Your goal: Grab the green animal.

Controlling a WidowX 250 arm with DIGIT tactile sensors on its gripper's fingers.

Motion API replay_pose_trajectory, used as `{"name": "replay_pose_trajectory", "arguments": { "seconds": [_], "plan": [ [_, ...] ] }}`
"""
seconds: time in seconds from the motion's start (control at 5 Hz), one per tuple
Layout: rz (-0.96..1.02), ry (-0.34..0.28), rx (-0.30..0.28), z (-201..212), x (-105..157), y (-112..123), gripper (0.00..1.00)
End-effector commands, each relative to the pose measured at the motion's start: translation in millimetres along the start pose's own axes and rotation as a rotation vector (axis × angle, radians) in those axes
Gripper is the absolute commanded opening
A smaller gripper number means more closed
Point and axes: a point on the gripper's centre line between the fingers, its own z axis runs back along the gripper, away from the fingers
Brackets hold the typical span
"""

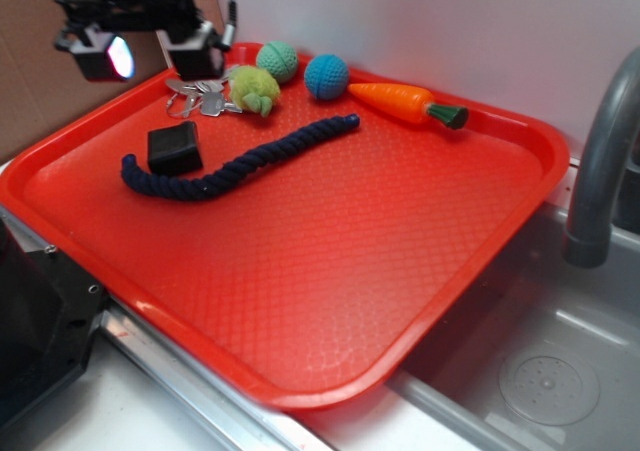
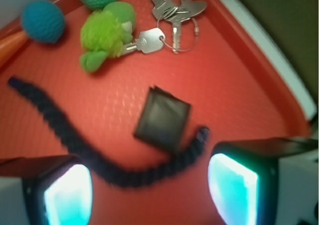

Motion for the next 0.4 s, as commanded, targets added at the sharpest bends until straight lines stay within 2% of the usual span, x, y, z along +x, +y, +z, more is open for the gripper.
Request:
{"name": "replay_pose_trajectory", "arguments": {
  "seconds": [0.0,0.2],
  "plan": [
    [0.102,-0.119,-0.063,-27.7,56.6,-28.0,1.00],
    [0.100,-0.159,-0.071,-35.8,66.9,-32.7,1.00]
  ]
}}
